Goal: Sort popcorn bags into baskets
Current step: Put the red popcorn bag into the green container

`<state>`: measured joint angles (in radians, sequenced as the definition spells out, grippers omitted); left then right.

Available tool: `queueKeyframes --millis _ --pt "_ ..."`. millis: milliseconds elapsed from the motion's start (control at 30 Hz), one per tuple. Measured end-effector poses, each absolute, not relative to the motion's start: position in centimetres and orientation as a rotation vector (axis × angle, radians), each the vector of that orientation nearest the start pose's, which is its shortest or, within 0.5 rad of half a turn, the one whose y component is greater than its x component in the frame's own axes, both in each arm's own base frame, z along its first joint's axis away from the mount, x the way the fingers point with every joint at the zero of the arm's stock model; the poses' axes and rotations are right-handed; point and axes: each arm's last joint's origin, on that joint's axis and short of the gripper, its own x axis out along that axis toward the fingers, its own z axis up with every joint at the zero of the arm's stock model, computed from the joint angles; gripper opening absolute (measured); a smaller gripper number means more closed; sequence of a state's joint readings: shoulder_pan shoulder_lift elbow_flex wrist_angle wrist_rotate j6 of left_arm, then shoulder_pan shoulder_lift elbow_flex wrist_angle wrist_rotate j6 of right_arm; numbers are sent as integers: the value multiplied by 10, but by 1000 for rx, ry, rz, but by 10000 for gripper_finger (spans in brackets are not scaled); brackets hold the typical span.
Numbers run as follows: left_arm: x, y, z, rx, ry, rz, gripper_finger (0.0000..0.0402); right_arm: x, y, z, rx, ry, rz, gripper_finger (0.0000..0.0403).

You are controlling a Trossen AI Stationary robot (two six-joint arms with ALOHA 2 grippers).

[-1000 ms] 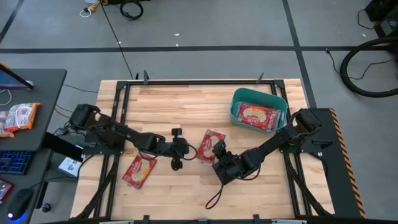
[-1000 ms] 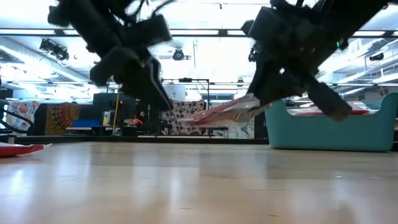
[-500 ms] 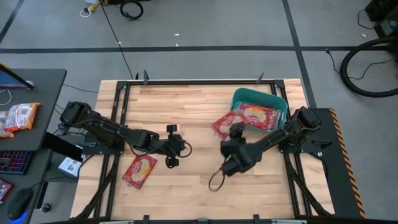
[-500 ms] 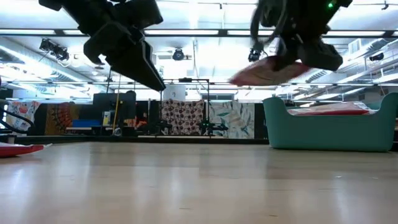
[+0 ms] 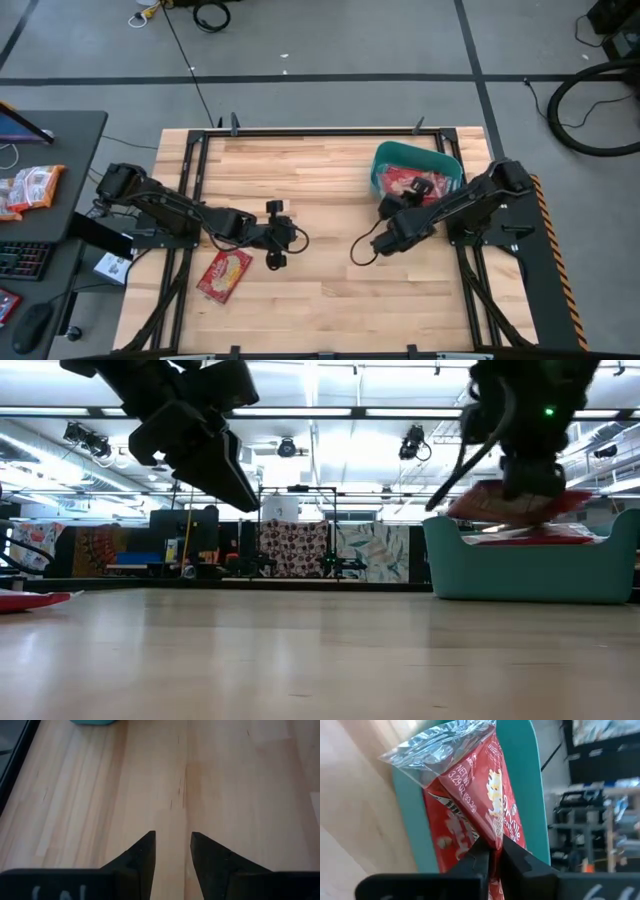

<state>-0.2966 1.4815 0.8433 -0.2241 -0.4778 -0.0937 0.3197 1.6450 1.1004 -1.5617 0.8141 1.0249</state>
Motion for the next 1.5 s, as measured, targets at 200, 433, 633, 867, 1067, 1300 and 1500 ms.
queueKeyframes --millis 200,433,633,867,1067,1300,1500 --pt "282 -72 199 227 773 209 130 203 39 214 -272 1312 -1145 29" --pt "286 -71 202 228 726 205 130 203 26 210 -268 1300 -1125 53" --pt "287 -71 203 224 720 194 130 208 11 208 -213 1380 -1095 115" --pt "287 -72 203 226 724 192 130 214 10 225 -43 1377 -1003 153" --pt "285 -73 200 182 762 120 130 213 18 256 8 1302 -945 153" --pt "275 -75 192 74 910 14 130 213 29 271 0 1162 -850 153" --pt "260 -81 184 -134 1129 -147 130 241 54 277 -139 915 -624 153"
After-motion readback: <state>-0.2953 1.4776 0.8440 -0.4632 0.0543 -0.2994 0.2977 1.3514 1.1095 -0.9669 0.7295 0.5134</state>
